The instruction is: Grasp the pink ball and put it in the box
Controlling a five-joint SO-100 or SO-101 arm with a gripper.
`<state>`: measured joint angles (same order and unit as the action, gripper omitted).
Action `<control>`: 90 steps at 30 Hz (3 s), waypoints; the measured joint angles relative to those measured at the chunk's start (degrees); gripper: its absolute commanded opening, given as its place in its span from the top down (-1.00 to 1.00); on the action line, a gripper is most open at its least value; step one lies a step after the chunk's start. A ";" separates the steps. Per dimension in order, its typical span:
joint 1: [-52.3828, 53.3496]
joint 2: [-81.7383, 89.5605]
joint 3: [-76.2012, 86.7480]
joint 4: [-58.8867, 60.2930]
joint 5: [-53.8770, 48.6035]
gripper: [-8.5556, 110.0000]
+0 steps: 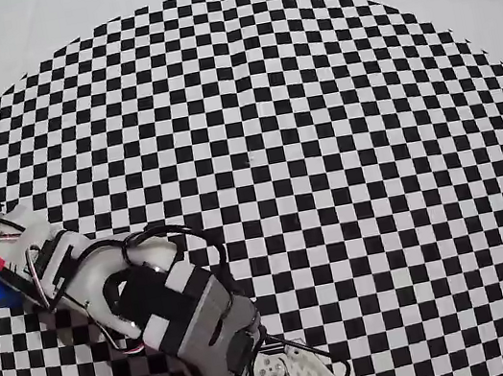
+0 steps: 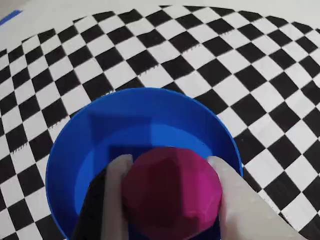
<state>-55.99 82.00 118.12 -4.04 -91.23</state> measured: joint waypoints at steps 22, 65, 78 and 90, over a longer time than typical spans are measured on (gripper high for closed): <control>0.00 0.00 -0.09 -0.79 0.00 0.31; 45.88 52.29 30.06 14.94 83.76 0.84; 52.73 75.59 44.30 30.85 90.44 0.85; 56.43 97.82 54.32 46.05 90.79 0.85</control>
<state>0.44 179.82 172.44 42.01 -0.44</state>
